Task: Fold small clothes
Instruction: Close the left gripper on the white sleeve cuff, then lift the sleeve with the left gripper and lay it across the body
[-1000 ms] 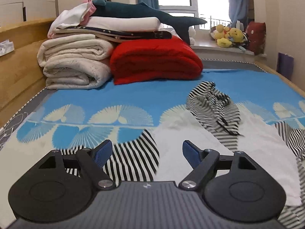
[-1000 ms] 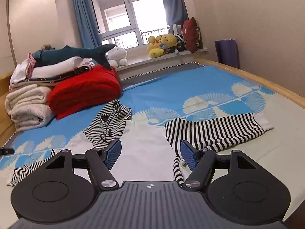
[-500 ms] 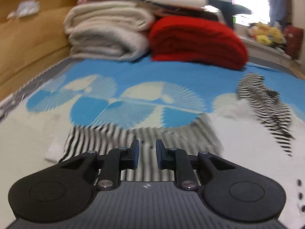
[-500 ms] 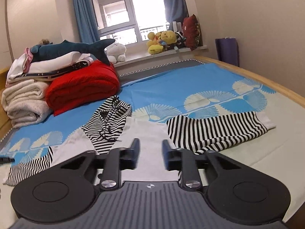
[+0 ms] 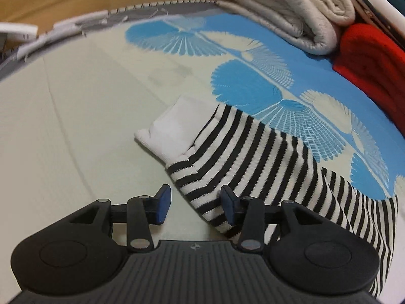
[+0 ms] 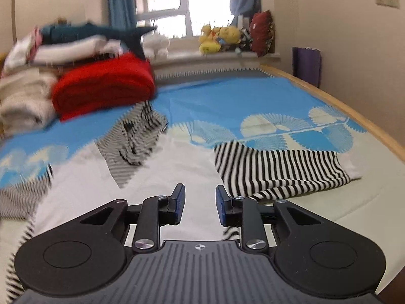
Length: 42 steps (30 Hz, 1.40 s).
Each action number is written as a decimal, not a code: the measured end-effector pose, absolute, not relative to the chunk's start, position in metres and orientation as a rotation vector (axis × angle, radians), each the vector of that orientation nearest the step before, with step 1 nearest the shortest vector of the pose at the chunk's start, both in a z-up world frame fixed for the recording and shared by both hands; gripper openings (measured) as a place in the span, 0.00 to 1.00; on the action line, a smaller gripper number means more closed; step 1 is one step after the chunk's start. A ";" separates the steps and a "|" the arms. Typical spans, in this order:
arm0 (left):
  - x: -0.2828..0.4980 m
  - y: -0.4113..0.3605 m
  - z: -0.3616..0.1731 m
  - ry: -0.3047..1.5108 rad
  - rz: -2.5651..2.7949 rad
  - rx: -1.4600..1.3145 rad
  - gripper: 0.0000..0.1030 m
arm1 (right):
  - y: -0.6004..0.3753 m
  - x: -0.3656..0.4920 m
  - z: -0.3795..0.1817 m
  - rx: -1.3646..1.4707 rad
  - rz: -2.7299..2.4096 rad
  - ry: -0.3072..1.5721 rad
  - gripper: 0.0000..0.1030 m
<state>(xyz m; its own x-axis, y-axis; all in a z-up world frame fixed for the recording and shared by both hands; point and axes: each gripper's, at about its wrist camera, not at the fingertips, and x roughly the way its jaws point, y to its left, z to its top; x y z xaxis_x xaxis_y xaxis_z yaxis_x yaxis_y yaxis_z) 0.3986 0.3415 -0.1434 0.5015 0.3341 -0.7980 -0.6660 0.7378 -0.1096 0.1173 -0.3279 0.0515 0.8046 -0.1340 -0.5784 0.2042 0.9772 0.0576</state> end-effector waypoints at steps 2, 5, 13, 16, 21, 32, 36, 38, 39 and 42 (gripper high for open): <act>0.397 0.346 -0.144 0.841 0.637 -0.449 0.46 | -0.323 0.128 0.047 0.072 -0.152 0.655 0.28; 0.400 0.344 -0.145 0.835 0.656 -0.457 0.39 | -0.306 0.147 0.043 -0.009 -0.093 0.693 0.32; 0.414 0.321 -0.131 0.773 0.711 -0.408 0.04 | -0.252 0.223 0.054 -0.080 0.071 0.694 0.38; 0.423 0.291 -0.099 0.698 0.658 -0.362 0.03 | -0.249 0.243 0.050 -0.040 0.089 0.658 0.38; 0.433 0.179 -0.027 0.558 0.384 -0.250 0.02 | -0.257 0.269 0.024 0.024 0.003 0.775 0.37; 0.412 -0.043 0.017 0.810 -0.350 -0.382 0.13 | -0.333 0.286 0.033 0.317 -0.130 0.791 0.37; 0.414 -0.019 0.025 0.827 -0.170 -0.392 0.13 | -0.352 0.283 0.022 0.434 -0.156 0.817 0.37; 0.411 -0.001 0.020 0.798 -0.094 -0.369 0.20 | -0.358 0.284 0.014 0.480 -0.166 0.832 0.32; 0.408 0.008 0.012 0.780 -0.051 -0.348 0.24 | -0.361 0.284 0.009 0.507 -0.170 0.837 0.30; 0.417 0.031 -0.021 0.908 0.109 -0.297 0.24 | -0.368 0.289 -0.012 0.607 -0.196 0.874 0.21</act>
<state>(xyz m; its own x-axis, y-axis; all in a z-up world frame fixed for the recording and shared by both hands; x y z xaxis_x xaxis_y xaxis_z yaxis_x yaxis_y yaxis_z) 0.4175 0.0315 -0.0213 0.6131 -0.0315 -0.7894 -0.2176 0.9538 -0.2071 0.2886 -0.3683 -0.0121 0.6369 0.0806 -0.7667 0.4000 0.8157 0.4180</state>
